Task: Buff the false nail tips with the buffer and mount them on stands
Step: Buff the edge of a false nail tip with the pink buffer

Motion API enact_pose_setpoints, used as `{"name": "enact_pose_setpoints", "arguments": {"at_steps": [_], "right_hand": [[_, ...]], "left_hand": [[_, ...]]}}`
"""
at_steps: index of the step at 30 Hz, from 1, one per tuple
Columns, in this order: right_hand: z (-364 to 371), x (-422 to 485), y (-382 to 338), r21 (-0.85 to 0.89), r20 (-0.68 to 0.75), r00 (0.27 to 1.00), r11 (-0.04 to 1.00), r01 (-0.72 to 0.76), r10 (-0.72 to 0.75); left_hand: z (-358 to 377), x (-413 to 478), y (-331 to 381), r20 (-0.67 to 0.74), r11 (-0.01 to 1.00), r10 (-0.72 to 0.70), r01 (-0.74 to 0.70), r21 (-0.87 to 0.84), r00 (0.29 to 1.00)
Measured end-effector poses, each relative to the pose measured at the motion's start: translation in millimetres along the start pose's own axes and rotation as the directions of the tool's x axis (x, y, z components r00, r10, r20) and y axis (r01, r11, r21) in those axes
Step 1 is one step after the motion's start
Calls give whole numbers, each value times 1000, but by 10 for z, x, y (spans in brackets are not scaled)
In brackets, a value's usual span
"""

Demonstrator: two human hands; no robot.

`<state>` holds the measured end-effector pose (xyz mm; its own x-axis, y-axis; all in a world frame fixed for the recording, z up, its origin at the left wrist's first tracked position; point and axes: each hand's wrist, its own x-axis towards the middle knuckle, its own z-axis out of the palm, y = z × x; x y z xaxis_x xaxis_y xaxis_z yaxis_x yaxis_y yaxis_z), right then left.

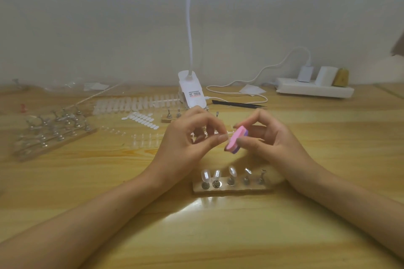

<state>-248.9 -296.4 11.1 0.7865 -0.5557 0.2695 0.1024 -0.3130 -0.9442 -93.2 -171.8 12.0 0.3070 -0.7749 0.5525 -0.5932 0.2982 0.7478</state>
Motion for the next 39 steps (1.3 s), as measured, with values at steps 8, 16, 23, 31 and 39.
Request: {"name": "enact_pose_setpoints", "arguments": {"at_steps": [8, 16, 23, 31, 39], "right_hand": [[28, -6, -14, -46, 35, 999, 999, -3, 5], [-11, 15, 1, -14, 15, 999, 999, -33, 33], [10, -4, 15, 50, 128, 991, 998, -42, 36], [4, 15, 34, 50, 129, 991, 998, -39, 33], [0, 29, 26, 51, 51, 998, 998, -26, 23]], "left_hand": [[-2, -3, -4, 1, 1000, 2, -2, -1, 1000], [3, -10, 9, 18, 1000, 19, -19, 4, 1000], [0, -4, 13, 0, 1000, 21, -21, 9, 1000], [1, -4, 14, 4, 1000, 15, -15, 7, 1000], [3, -7, 29, 14, 1000, 19, -19, 12, 1000]]}}
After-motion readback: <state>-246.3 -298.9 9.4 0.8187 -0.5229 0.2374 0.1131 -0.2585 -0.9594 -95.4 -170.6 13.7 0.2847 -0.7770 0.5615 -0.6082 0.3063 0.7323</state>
